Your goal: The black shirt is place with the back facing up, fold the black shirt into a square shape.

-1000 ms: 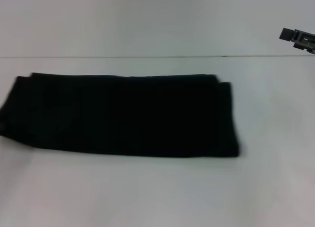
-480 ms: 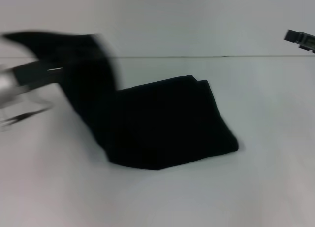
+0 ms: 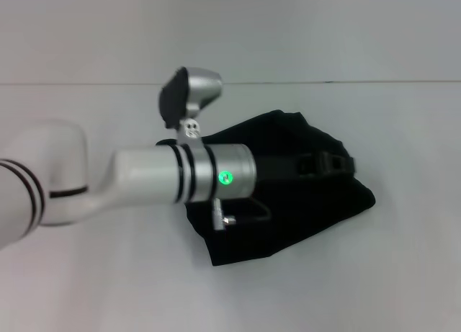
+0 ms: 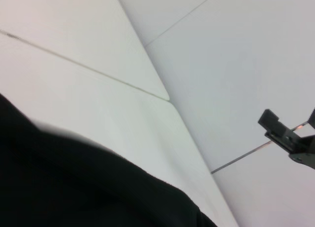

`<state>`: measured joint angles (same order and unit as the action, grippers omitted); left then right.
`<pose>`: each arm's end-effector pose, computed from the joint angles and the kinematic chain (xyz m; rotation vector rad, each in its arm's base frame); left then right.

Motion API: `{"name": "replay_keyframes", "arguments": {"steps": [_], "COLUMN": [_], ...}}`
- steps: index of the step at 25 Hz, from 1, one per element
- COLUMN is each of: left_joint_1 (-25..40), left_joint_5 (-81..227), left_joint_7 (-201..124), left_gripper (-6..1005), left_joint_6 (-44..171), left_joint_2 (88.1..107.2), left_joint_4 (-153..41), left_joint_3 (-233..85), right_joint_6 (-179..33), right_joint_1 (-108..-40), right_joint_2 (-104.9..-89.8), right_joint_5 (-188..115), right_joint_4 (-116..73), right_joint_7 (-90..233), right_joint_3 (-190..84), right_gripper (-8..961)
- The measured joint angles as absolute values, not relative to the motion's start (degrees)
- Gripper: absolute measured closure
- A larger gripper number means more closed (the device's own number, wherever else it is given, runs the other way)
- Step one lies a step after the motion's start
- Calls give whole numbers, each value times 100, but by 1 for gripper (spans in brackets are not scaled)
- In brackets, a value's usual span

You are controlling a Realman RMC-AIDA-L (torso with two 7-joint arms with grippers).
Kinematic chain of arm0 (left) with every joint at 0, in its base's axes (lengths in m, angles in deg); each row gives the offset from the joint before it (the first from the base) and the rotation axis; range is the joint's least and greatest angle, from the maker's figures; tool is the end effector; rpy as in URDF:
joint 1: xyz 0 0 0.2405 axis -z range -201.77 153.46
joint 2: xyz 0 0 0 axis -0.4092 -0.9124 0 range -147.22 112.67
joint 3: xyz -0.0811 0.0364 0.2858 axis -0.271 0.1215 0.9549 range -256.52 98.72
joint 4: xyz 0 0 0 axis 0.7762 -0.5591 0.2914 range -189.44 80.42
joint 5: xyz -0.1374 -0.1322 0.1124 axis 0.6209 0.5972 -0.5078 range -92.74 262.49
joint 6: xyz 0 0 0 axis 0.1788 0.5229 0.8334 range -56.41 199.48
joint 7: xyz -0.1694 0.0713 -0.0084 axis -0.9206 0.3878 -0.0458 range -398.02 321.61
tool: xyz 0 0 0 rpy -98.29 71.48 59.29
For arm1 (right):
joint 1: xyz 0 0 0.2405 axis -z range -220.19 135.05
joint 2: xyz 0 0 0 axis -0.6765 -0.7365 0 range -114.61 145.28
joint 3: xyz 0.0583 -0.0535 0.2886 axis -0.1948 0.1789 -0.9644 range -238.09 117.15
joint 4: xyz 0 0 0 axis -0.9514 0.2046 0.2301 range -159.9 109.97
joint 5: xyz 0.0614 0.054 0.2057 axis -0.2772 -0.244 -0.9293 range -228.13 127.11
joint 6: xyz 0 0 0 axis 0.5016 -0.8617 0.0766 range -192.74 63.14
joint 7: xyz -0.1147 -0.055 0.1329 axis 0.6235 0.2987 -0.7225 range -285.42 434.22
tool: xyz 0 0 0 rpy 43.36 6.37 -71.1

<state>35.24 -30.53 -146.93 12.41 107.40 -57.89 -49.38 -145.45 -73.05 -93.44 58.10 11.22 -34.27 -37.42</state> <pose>-0.1402 0.4334 -0.2043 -2.5062 -1.6466 -0.8233 0.3443 0.4326 0.0926 -2.0471 1.2267 0.9572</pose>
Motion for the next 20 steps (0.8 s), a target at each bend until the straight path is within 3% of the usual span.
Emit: {"name": "replay_keyframes", "arguments": {"steps": [5, 14, 20], "left_joint_1": [3441, 2556, 1824], "left_joint_5": [-2880, -2869, -2736], "left_joint_7": [-13870, -13116, -13149], "left_gripper": [880, 578, 433], "left_joint_6": [1104, -1956, -2173], "left_joint_2": [10745, 10699, 10643], "left_joint_4": [-5264, -5908, -6833], "left_joint_3": [-5585, -6544, -6665], "right_joint_6": [-14447, -14132, -13807], "right_joint_1": [-7294, -7844, -8449], "right_joint_2": [-9295, -9223, -9256], "right_joint_5": [5869, 7214, 7738], "right_joint_4": [1080, 1056, 771], "right_joint_7": [-3397, -4423, -5260], "right_joint_3": [-3716, -3528, -2797], "right_gripper": [53, 55, 56]}}
